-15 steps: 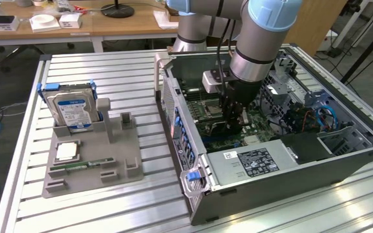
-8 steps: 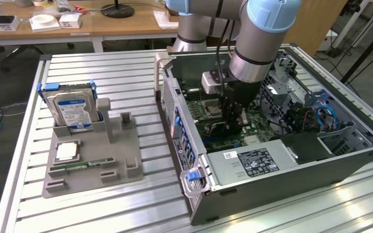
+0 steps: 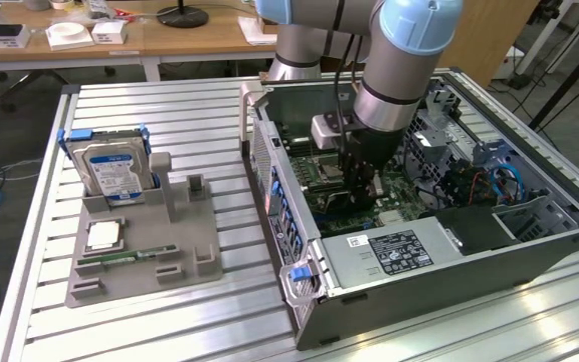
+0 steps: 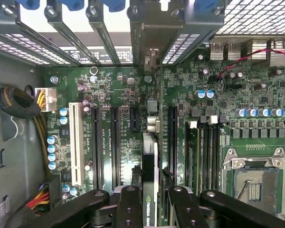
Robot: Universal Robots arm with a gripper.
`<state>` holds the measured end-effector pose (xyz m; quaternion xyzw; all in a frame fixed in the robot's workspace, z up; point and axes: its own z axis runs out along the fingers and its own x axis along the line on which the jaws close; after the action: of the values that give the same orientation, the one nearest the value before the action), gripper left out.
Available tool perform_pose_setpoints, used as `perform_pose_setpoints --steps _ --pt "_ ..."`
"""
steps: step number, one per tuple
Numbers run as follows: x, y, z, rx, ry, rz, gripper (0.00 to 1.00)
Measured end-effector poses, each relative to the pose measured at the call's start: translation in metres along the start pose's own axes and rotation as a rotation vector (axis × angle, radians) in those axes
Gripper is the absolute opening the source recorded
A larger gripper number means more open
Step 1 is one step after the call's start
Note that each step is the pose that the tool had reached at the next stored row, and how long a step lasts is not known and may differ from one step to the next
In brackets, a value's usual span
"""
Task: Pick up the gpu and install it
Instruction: 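Insert the gpu into the slot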
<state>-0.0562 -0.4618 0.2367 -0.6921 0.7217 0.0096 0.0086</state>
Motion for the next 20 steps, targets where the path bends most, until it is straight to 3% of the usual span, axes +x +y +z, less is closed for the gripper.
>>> perform_pose_setpoints --steps 8,9,13,14,20 --pt "0.0 0.0003 0.0006 -0.0003 -0.0011 0.0 0.26" --pt "0.0 0.0006 0.0014 0.0 -0.0032 0.001 0.27" --pt "0.0 0.0002 0.0005 0.0002 -0.0007 0.0 0.38" --pt "0.0 0.0002 -0.0016 0.0001 -0.0006 0.0 0.45" --pt "-0.001 0.0003 -0.0287 0.0002 -0.0008 0.0 0.45"
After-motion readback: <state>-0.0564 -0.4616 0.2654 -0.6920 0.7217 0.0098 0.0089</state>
